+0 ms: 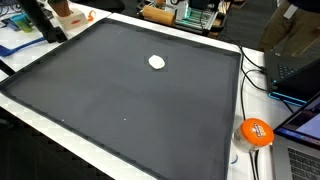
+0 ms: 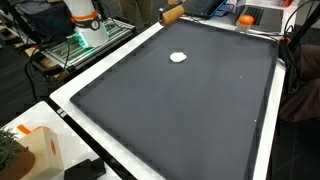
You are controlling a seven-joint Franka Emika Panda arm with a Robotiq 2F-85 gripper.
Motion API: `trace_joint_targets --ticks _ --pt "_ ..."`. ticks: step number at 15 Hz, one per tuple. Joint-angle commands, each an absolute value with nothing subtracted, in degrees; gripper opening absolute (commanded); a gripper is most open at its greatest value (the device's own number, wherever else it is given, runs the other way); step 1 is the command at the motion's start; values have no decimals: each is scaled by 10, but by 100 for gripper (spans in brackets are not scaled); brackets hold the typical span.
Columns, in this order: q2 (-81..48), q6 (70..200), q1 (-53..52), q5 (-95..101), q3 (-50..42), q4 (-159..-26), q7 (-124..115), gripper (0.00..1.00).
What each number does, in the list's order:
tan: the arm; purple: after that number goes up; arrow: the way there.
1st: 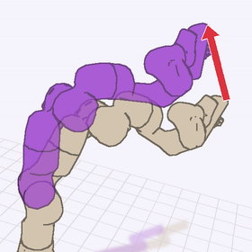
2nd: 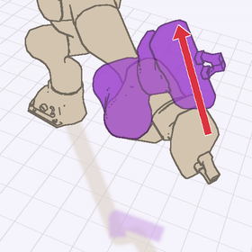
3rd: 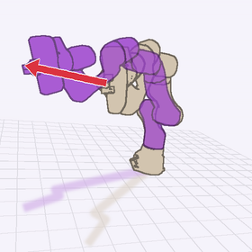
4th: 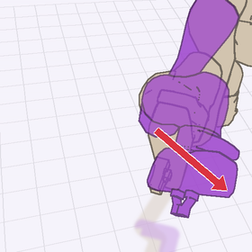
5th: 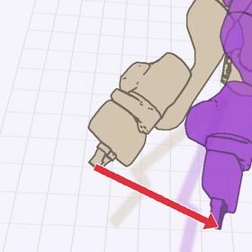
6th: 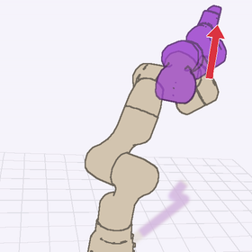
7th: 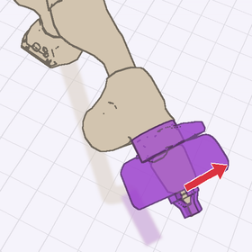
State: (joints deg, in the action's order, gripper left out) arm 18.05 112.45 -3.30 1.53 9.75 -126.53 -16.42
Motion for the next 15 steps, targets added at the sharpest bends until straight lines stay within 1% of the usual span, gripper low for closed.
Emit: trace_joint_targets --ticks 1,2,6,15 --pt "173 1111 -37 17 92 -1253 -159 47" --pt "155 1097 -25 52 110 -1241 -236 22" --pt "136 1103 -27 63 128 -1243 -393 22" --pt "107 1094 -38 3 125 -1246 -666 22"
